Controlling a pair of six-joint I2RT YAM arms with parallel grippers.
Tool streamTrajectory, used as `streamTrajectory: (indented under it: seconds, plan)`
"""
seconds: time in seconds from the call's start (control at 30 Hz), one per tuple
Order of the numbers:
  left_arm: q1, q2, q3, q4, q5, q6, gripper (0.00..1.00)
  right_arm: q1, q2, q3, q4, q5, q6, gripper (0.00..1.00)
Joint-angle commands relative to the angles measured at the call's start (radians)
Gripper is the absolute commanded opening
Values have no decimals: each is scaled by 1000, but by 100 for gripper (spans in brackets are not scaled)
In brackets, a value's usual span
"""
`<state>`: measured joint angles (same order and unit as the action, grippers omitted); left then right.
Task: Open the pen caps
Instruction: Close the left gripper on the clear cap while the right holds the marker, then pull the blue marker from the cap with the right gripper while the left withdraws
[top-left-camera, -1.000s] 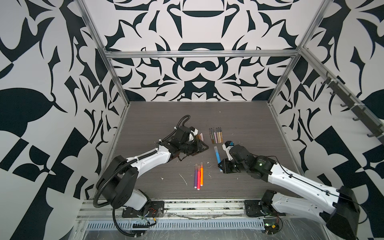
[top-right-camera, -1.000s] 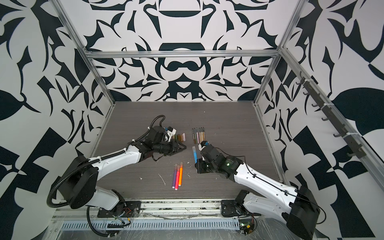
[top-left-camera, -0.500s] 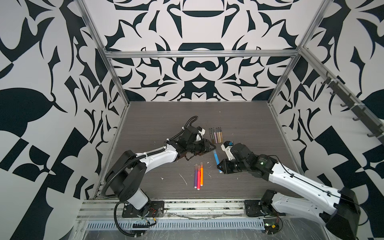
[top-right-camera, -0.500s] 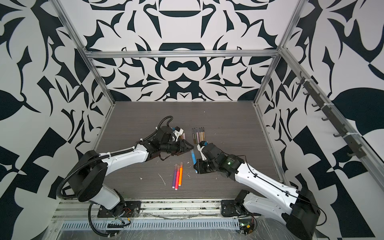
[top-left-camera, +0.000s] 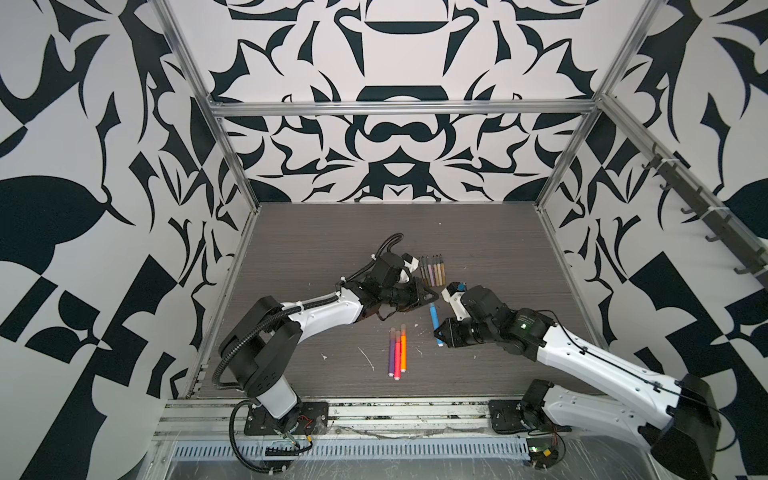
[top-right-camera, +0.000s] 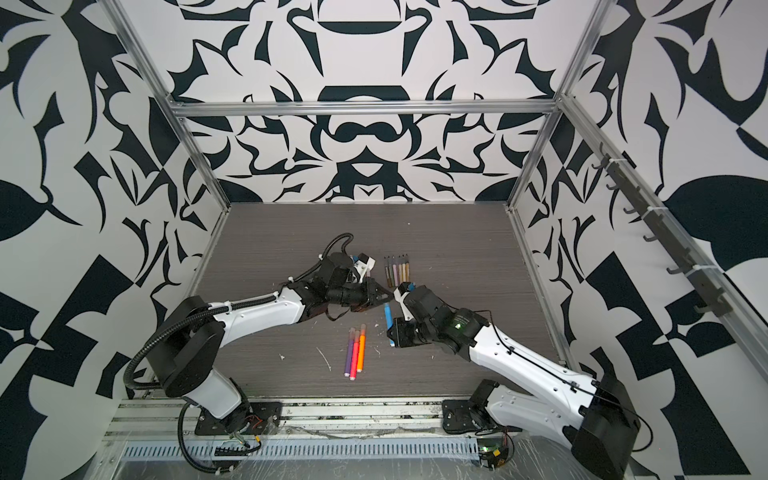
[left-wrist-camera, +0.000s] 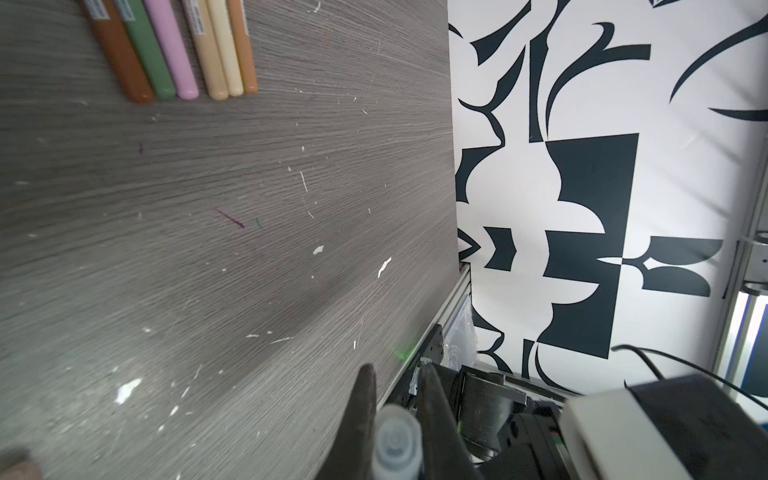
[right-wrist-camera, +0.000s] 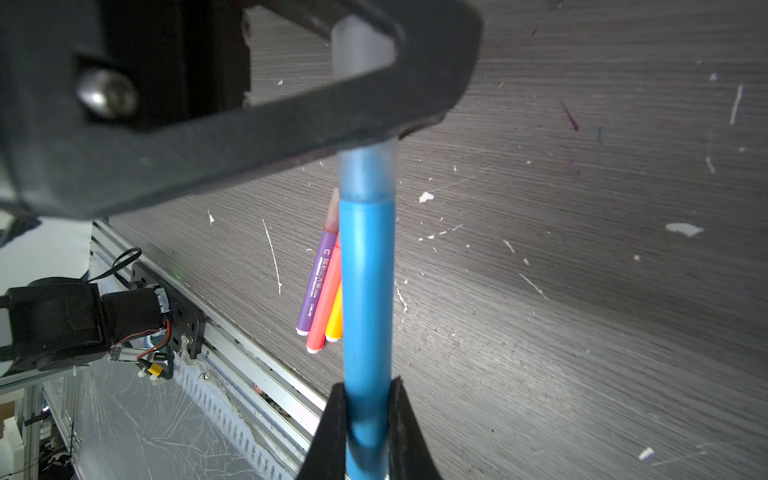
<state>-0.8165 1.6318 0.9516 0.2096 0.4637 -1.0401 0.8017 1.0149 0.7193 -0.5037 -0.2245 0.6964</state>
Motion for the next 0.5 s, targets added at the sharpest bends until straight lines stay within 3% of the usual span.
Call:
streamTrajectory:
  seconds: [0.0,0.07,0.47]
  plan:
    - [-9,-20,12,20,13,6,0,-5,-24,31,28,25,-11,23]
    - [-10,-28,14,20,12,7,0,-11,-23,32,30,28,-15,31]
    - [-18,-50,16,22,10,2,0,-74,46,56,56,-22,-41,30]
